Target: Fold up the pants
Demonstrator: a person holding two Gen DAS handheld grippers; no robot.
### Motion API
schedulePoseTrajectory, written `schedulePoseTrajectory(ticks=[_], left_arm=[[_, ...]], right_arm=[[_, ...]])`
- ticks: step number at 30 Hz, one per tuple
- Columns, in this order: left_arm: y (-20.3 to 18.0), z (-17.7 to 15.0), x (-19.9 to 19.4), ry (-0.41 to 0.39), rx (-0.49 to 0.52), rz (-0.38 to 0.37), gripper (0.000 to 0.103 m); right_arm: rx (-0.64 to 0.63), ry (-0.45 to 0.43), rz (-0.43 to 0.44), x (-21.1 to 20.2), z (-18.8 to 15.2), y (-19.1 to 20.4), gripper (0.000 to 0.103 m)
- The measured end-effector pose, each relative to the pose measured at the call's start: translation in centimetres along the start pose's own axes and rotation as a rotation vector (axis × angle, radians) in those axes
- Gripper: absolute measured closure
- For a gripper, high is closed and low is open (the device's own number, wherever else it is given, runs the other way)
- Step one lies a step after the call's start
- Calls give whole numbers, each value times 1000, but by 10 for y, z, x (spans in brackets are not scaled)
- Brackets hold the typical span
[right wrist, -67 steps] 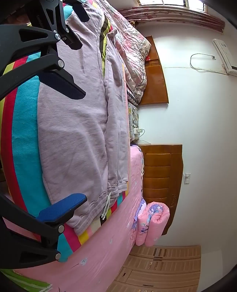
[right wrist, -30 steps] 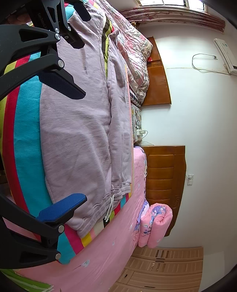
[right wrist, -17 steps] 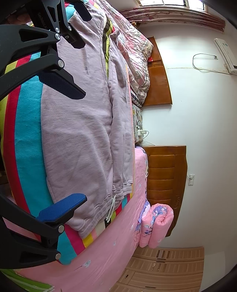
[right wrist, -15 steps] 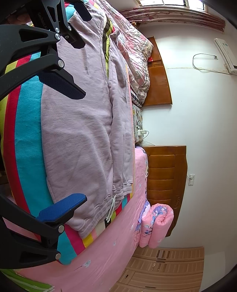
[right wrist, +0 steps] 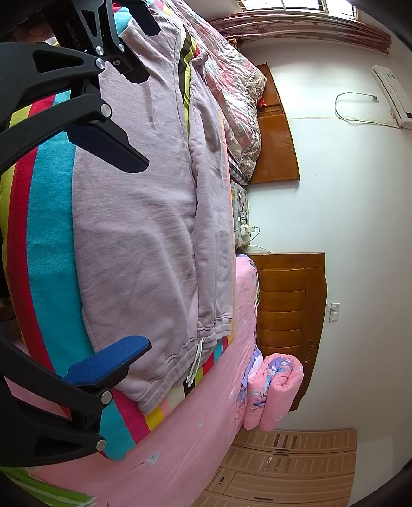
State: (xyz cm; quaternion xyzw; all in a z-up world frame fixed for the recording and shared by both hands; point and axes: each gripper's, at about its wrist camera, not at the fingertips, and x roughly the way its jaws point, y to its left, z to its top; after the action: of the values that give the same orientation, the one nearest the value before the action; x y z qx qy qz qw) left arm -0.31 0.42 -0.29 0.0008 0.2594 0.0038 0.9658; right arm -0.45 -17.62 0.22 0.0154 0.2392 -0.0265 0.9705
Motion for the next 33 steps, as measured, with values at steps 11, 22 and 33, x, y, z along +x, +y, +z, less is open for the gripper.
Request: schedulePoseTrajectory(ticks=[11,22,33], left_arm=[[3,1,0,-3,4,2,1],[11,31,18,20,131,20,1],[67,144,163,353,33,-154,1]], right_arm=[[-1,3,1,0,-1,1,4],[-130,73,116,36,28,-6,4],[-340,243,354,246,171,-11,4]])
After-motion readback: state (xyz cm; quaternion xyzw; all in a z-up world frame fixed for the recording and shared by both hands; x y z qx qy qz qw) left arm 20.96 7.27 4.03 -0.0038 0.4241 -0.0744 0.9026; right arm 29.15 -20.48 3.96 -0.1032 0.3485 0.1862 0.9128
